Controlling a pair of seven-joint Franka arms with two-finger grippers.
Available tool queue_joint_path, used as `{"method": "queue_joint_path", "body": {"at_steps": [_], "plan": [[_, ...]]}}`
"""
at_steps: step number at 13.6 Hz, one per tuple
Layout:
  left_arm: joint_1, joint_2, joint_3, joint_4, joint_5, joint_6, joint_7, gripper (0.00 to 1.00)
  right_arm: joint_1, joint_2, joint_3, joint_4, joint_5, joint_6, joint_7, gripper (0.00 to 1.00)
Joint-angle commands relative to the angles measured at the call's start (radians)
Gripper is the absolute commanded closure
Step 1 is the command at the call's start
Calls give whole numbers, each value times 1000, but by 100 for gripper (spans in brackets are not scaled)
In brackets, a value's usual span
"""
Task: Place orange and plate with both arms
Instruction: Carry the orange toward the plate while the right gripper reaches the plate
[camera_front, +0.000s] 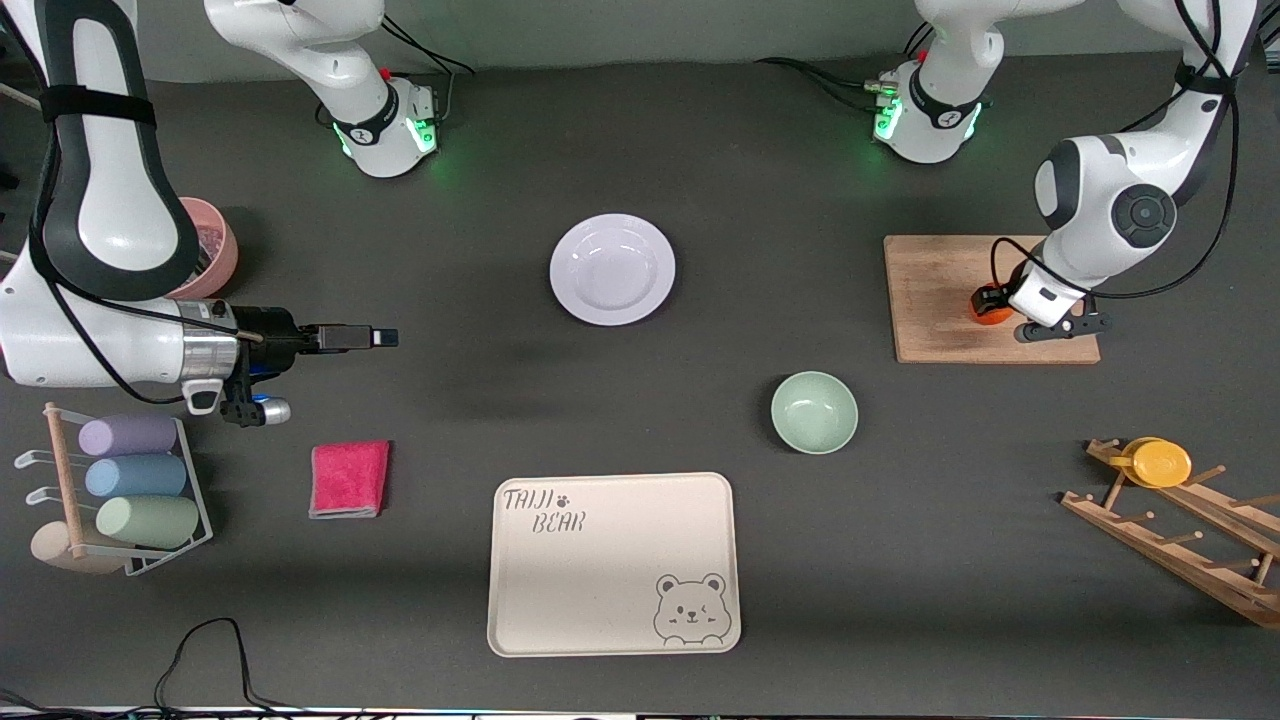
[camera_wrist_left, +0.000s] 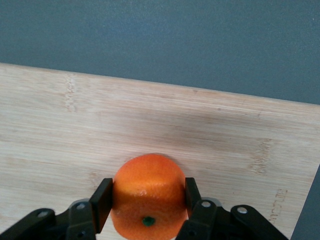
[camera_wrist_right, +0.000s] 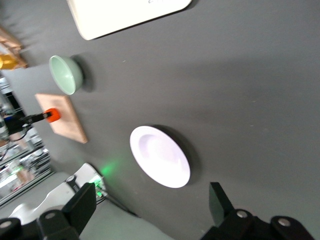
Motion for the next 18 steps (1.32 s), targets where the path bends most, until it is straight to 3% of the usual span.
{"method": "queue_joint_path", "body": {"at_steps": [1, 4, 8, 10, 12, 15, 18], "plan": [[-1, -79, -5, 75, 2, -181, -11, 100, 5, -40, -15, -95, 51, 17, -112, 0], [-2, -96, -11, 289, 2, -481, 0, 100, 9, -42, -40, -192, 188, 16, -228, 0], [-51, -87, -16, 657, 2, -885, 3, 100, 17, -77, -38, -295, 211, 74, -275, 0], [-82, -76, -16, 819, 1, -1039, 2, 100, 22, -92, -38, -386, 301, 117, -362, 0], [-103, -75, -18, 877, -1, -1095, 0, 100, 40, -91, -40, -419, 312, 131, -432, 0], [-106, -73, -44, 888, -31, -1097, -12, 100, 46, -79, -38, -480, 359, 174, -545, 0], [-108, -62, -117, 887, -123, -1086, -134, 100, 63, -69, -38, -552, 441, 218, -654, 0]]}}
